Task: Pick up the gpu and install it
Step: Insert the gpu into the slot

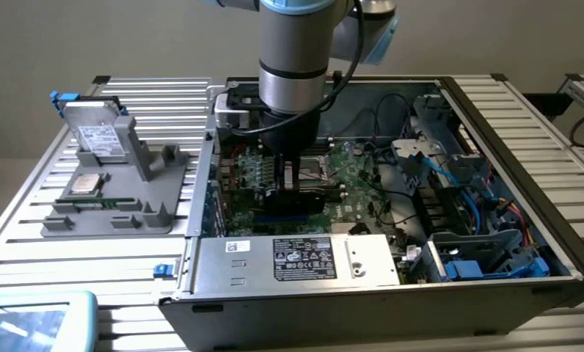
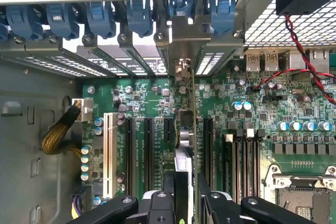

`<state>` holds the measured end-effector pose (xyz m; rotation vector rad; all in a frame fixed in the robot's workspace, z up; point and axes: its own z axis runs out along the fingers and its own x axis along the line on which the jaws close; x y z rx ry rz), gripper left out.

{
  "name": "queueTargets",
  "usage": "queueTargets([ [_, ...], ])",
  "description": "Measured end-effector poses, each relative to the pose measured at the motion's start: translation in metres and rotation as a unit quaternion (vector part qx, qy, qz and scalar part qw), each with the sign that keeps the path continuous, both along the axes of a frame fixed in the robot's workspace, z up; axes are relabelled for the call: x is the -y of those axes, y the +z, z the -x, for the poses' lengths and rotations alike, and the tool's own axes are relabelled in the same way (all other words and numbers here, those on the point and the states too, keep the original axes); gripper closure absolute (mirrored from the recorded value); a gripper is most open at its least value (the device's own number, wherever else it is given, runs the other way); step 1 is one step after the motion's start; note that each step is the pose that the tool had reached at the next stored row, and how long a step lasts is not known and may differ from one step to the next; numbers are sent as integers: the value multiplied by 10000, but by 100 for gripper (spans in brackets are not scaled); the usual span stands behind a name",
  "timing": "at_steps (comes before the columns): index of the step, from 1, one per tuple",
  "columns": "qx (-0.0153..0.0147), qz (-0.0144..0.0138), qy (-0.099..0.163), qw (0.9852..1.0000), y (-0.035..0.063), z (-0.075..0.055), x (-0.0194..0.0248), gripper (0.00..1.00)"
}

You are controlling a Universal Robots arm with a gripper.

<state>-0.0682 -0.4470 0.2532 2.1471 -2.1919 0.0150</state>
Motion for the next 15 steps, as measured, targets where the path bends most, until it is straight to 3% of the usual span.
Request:
queueTargets([
  [15,-11,25,-1,10000,-15,-2,-3,73],
])
